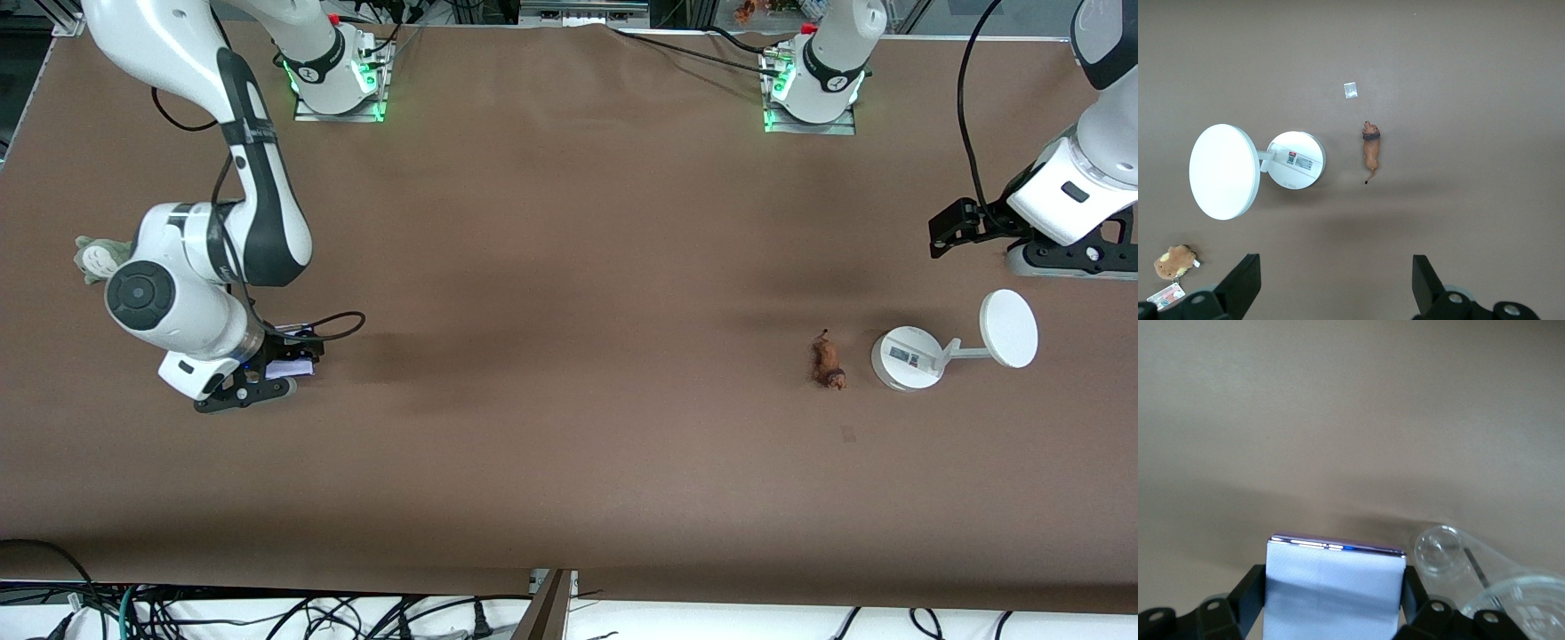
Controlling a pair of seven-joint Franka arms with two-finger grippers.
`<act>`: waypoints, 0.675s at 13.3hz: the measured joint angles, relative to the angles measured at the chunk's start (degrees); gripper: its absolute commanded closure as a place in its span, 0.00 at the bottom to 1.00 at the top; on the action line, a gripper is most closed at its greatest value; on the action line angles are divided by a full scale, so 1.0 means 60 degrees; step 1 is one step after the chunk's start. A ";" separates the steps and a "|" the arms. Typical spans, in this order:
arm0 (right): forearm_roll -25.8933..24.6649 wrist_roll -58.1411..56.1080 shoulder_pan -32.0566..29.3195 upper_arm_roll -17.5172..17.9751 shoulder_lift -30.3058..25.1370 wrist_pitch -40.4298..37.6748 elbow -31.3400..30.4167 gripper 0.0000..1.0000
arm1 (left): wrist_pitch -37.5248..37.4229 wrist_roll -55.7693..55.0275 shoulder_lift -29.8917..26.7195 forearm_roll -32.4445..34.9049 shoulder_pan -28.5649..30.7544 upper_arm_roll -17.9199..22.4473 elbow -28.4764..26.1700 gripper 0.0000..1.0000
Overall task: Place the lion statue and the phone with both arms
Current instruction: 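Carry the phone with the right gripper toward the glass cup, then lower the phone beside the glass cup and open the right gripper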
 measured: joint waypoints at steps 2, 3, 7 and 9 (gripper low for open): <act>0.0203 0.0000 0.0018 0.0049 0.0227 0.0372 -0.0004 1.00 | -0.0007 0.0000 0.0000 0.0000 -0.0001 -0.0001 0.0000 0.00; 0.0435 -0.0002 0.0022 0.0060 0.0292 0.0433 -0.0004 1.00 | -0.0013 0.0000 0.0000 0.0000 -0.0002 -0.0001 0.0000 0.00; 0.0905 -0.0364 -0.0043 0.0053 0.0494 0.0665 -0.0006 1.00 | -0.0029 0.0000 0.0000 0.0000 -0.0002 -0.0001 0.0001 0.00; 0.0954 -0.0422 -0.0068 0.0053 0.0732 0.0962 -0.0012 1.00 | -0.0032 0.0000 0.0000 0.0000 -0.0002 -0.0001 0.0001 0.00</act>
